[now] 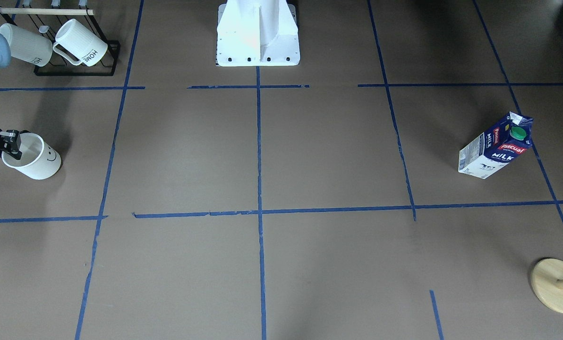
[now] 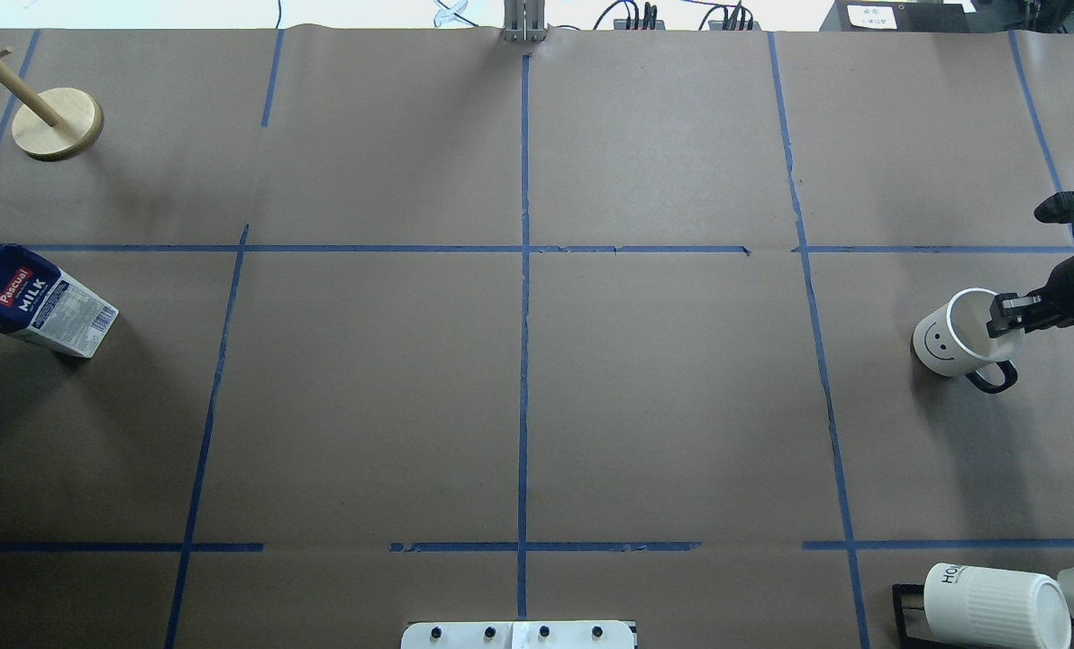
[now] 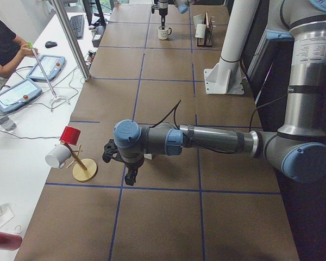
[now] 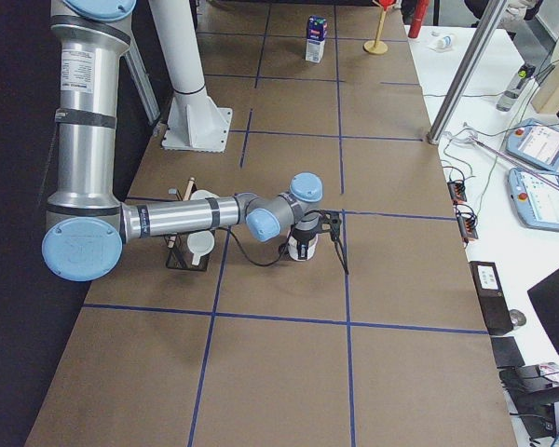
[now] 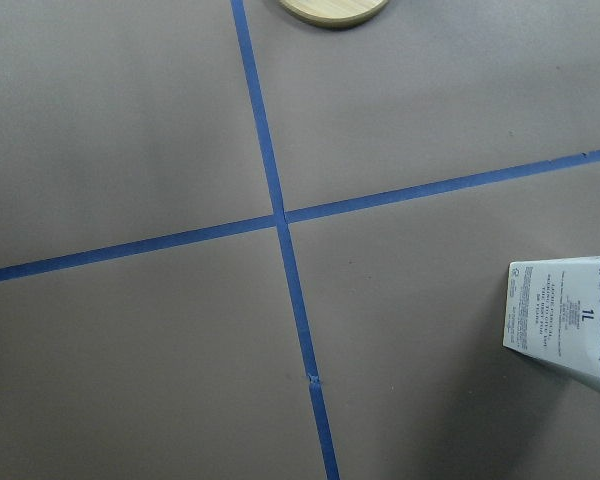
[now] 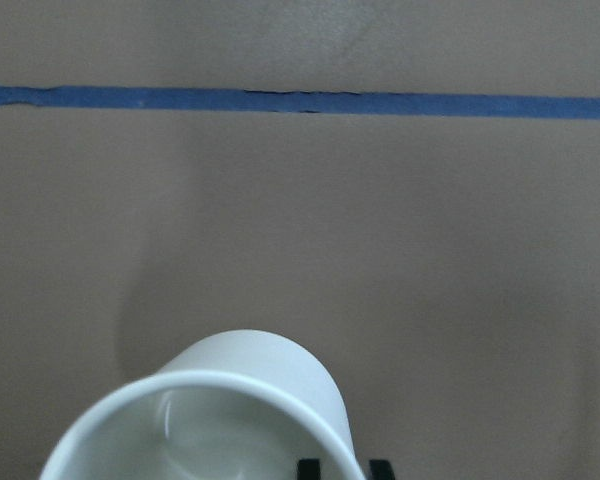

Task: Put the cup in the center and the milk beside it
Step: 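Lower the right gripper onto the white mug and grasp its rim, then carry the white mug with the right gripper to the table center and release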

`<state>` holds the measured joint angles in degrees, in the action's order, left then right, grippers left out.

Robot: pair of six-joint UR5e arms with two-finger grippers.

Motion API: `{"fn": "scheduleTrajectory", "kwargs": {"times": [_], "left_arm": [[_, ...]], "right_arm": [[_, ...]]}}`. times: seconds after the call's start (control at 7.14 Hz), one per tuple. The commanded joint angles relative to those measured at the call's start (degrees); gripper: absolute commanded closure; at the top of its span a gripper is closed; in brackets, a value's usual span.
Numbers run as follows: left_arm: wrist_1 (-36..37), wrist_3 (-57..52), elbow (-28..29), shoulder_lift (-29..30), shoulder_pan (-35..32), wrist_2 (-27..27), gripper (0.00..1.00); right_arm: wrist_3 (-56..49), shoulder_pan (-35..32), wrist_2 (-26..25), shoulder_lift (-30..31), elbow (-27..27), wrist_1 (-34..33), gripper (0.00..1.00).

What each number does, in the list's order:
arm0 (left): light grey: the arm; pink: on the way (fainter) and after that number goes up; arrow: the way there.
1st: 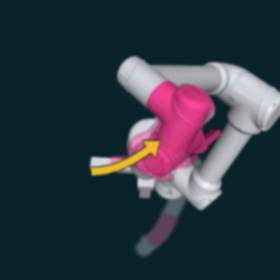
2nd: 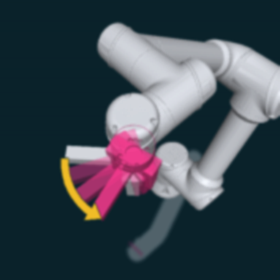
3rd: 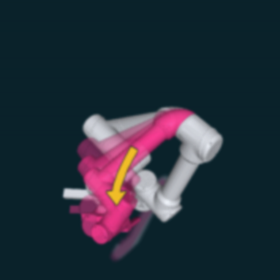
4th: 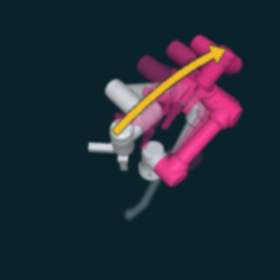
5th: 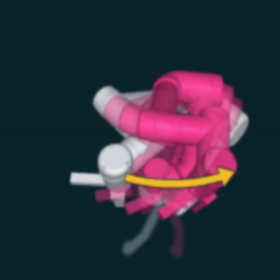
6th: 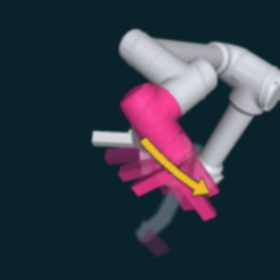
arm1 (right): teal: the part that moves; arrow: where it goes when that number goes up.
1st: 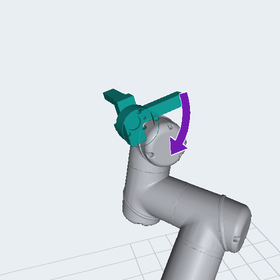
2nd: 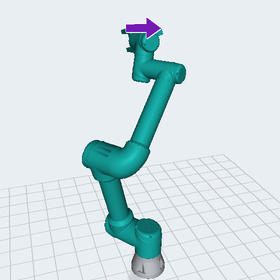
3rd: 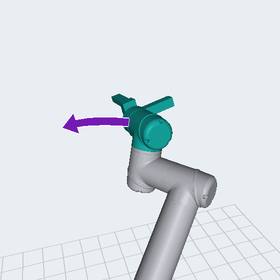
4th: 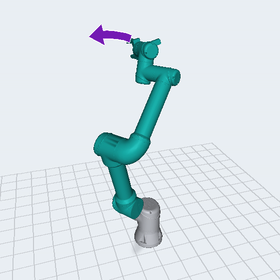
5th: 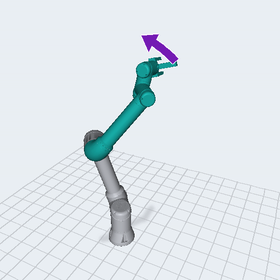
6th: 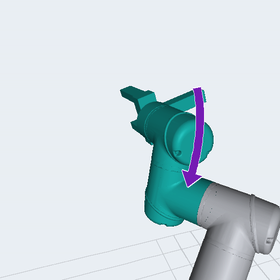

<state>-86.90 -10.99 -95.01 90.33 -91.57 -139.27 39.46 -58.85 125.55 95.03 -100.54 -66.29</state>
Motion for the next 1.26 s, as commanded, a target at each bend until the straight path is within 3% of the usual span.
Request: {"fn": "scheduleTrajectory", "kwargs": {"times": [0.0,0.14,0.28,0.42,0.56,0.84,1.12], "left_arm": [[0.0,0.0,-0.4,-0.2,0.0,0.0,0.00],[0.1,0.0,-0.3,-0.2,0.0,0.0,0.00],[0.1,0.0,-0.2,-0.2,0.0,0.0,0.00],[0.1,0.0,-0.3,-0.2,0.0,0.0,0.00],[0.1,0.0,-0.2,-0.2,0.1,0.0,0.00],[0.0,0.0,-0.4,-0.2,0.1,-0.1,0.00],[-1.3,0.3,-0.2,-0.2,0.1,-2.1,0.00]], "right_arm": [[1.2,2.7,2.9,-3.0,-8.2,-1.8,1.00],[6.5,5.1,6.1,-8.8,-9.4,-3.0,1.00],[19.2,12.6,4.6,-17.1,-8.9,-3.2,1.00],[28.5,17.3,-1.7,-27.3,-5.7,-7.0,1.00],[34.8,20.1,-4.1,-33.3,-4.8,-14.4,1.00],[35.6,23.2,-12.6,-43.9,7.8,-15.9,1.00],[35.3,23.5,-15.6,-46.6,13.8,-13.5,1.00]]}}
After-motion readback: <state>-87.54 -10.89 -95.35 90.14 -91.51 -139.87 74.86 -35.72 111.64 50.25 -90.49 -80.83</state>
